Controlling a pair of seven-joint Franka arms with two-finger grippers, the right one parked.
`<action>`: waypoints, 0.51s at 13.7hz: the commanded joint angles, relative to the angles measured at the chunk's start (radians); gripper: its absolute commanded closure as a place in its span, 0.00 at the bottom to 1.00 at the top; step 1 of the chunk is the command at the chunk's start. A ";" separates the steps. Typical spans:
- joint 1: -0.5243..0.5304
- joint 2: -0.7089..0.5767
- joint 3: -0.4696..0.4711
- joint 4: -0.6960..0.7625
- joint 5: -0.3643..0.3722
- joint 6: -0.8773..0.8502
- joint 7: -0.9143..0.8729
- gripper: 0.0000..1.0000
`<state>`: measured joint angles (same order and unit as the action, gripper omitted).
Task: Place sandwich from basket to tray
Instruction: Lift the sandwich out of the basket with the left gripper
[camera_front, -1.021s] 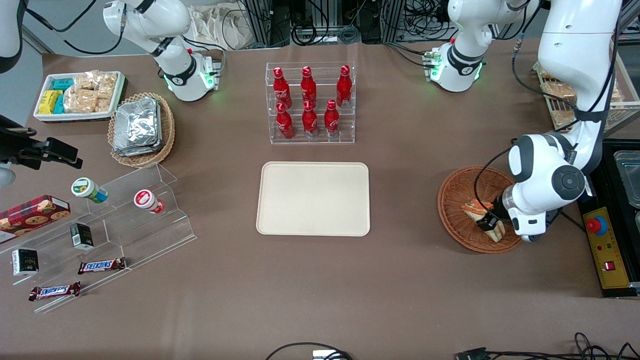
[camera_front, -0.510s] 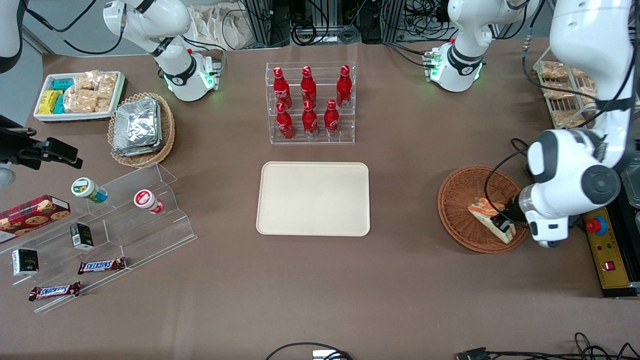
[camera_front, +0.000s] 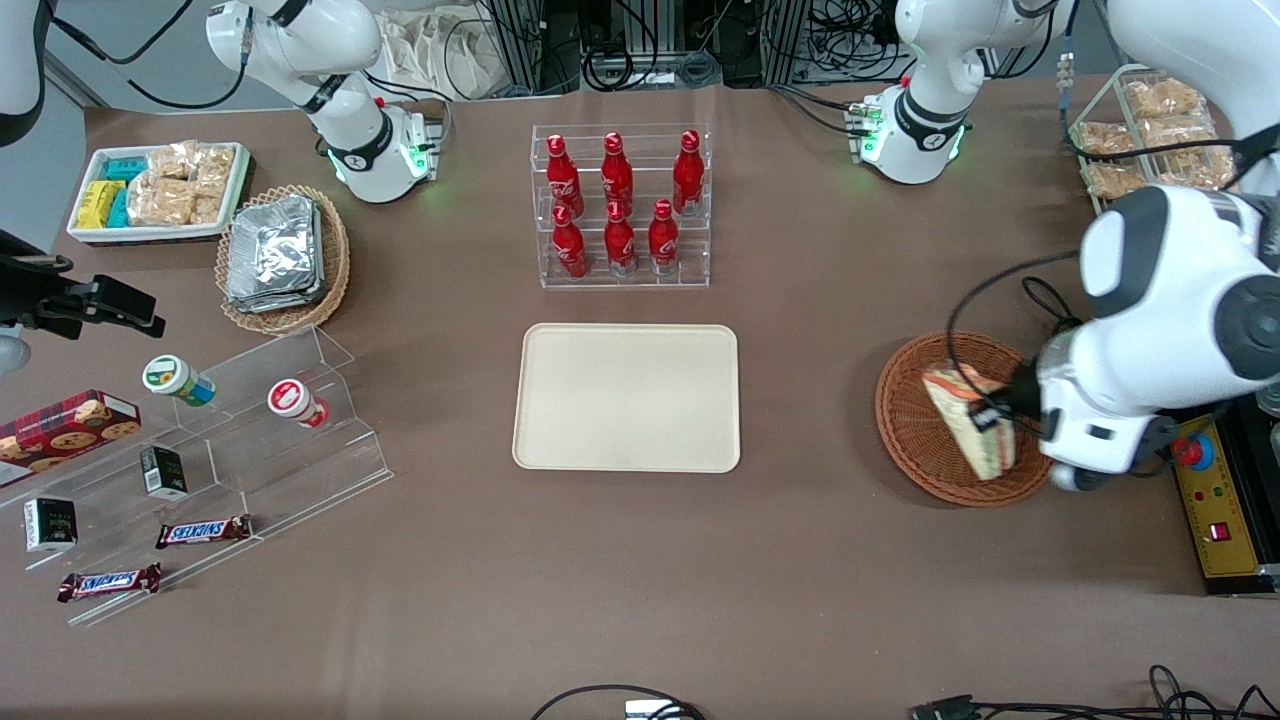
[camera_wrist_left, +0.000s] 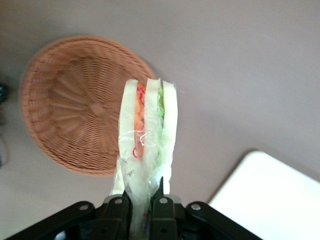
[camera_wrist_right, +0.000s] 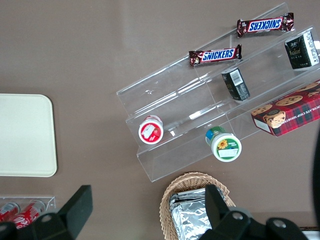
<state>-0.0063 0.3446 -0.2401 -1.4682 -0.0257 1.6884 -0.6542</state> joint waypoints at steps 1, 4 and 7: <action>-0.026 0.033 -0.121 0.039 0.000 -0.007 0.019 1.00; -0.145 0.103 -0.133 0.051 0.010 0.043 0.012 1.00; -0.225 0.201 -0.134 0.051 0.013 0.127 -0.021 1.00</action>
<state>-0.1954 0.4609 -0.3766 -1.4606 -0.0231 1.7765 -0.6607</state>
